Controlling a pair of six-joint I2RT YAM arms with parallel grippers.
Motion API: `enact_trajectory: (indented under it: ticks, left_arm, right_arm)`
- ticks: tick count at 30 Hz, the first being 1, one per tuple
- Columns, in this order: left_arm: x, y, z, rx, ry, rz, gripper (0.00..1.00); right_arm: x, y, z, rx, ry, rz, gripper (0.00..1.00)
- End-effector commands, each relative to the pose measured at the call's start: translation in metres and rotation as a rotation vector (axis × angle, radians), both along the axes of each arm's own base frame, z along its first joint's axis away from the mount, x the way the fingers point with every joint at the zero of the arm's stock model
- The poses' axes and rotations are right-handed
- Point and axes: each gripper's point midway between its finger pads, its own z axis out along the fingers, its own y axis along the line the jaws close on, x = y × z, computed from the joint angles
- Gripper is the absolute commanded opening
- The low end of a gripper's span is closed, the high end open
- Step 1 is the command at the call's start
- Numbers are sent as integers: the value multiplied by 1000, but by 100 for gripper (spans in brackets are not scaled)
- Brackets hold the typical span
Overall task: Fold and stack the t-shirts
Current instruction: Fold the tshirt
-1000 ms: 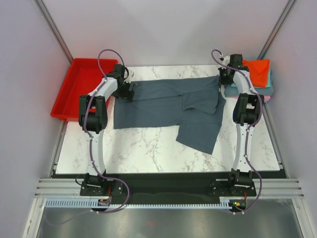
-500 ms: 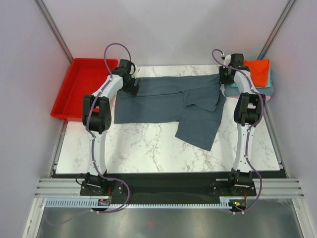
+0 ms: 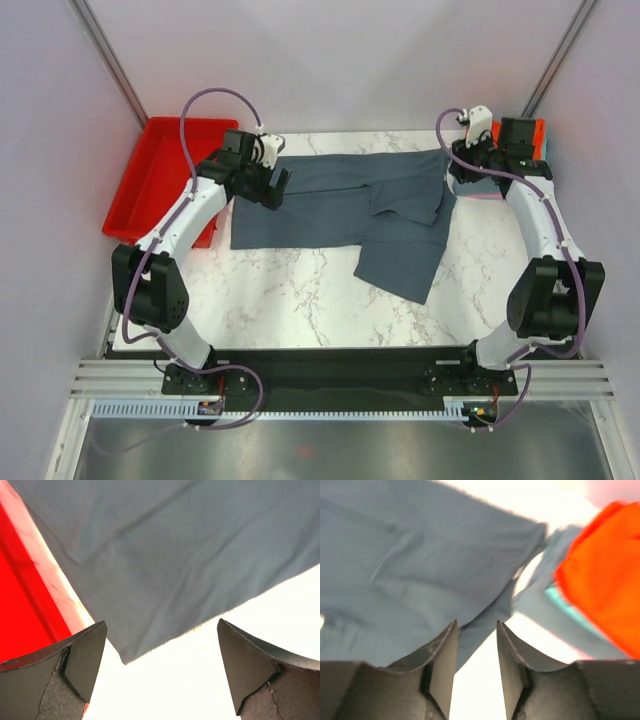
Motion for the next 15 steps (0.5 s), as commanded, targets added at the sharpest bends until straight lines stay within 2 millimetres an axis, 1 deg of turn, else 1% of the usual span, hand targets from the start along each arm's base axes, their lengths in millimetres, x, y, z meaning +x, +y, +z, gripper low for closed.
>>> enact_trajectory:
  ticks: [1,2,3,4,5,6,7,9,10,12,13,15]
  left_arm:
    - [-6,-2,-16,-3,-11,-66,99]
    - [-6,0,-21,5,3,-57,99]
    - [-7,0,-37,16,51,-42,99]
    - [-9,1,-45,15,80,-28,99]
    - [-11,2,-56,19,111,-14,99]
    - [-14,4,-69,27,147,2,99]
    - [-21,6,-84,38,185,3,99]
    - [-29,11,-99,50,226,9,99]
    - [-37,14,-111,60,260,9,99]
    - [-43,18,-120,67,287,16,99]
    - [-50,21,-128,73,311,17,99]
    - [-57,24,-139,82,342,21,99]
  right_arm:
    - [-33,20,-67,3,138,144,43]
    - [-39,21,-77,9,188,140,41]
    - [-41,20,-84,17,226,133,40]
    - [-38,20,-93,31,272,122,39]
    - [-44,20,-101,58,330,101,38]
    - [-44,19,-107,77,354,85,38]
    - [-43,17,-116,103,377,80,38]
    - [-39,18,-122,136,396,63,39]
    - [-39,20,-133,160,428,60,39]
    - [-34,20,-137,199,453,37,39]
    - [-33,20,-146,216,479,30,39]
    - [-30,23,-150,244,492,32,39]
